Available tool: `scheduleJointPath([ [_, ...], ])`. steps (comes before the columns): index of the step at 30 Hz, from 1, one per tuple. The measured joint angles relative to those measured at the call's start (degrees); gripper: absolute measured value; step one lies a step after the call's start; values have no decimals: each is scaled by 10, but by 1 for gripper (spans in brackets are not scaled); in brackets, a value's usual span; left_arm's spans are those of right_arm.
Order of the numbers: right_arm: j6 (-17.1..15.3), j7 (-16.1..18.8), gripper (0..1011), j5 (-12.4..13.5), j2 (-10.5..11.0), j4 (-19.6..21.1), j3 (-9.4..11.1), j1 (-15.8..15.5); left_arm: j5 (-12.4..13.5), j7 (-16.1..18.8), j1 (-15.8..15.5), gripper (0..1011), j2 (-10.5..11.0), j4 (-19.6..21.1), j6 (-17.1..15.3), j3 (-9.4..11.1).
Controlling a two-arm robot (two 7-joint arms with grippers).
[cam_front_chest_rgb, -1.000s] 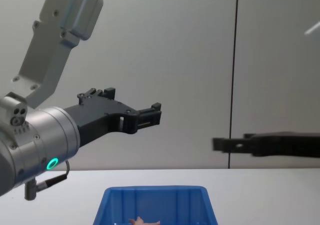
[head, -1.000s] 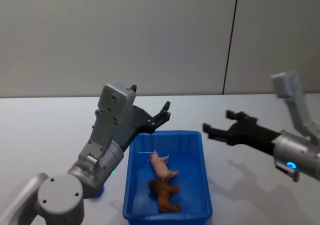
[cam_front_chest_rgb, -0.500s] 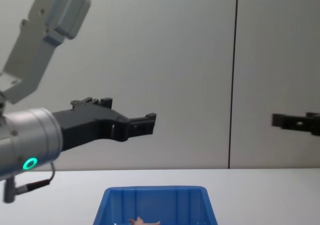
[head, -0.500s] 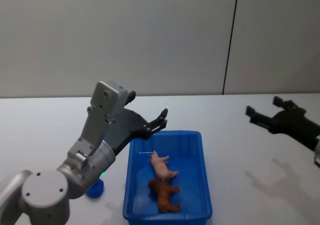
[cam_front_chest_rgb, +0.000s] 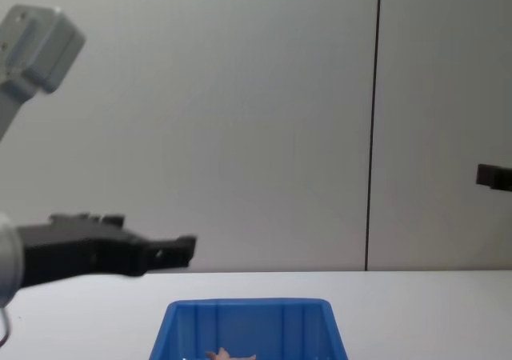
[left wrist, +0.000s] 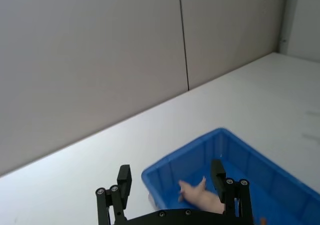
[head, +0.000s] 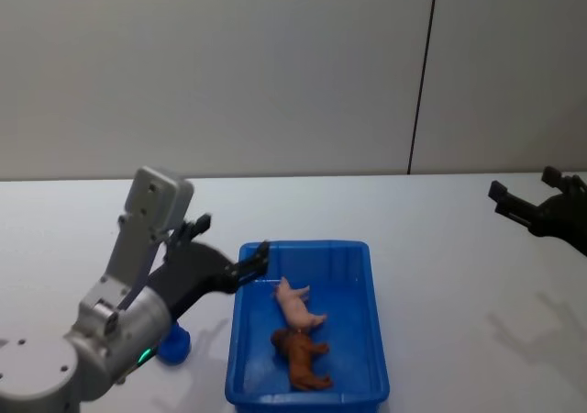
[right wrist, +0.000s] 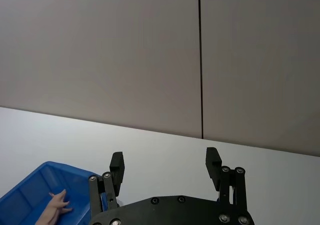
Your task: Pick up the two dolls from the table and place them into the box.
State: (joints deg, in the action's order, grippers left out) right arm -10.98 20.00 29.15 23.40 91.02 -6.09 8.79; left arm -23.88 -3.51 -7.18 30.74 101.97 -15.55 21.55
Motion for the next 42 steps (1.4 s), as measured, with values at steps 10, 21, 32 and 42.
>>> scheduleJointPath([
  [10,7,-8,1001,7,6,5,6,-6,-65,68,49,1000,29,30,-48,-13],
  [21,10,-11,1001,11,9,7,9,-9,-100,107,68,1000,27,4,-55,-20],
  [32,12,-13,1001,12,10,8,10,-10,-100,98,52,1000,10,-41,-48,-23],
  [42,12,-14,1001,12,10,9,10,-11,-109,95,53,1001,7,-60,-68,-26],
])
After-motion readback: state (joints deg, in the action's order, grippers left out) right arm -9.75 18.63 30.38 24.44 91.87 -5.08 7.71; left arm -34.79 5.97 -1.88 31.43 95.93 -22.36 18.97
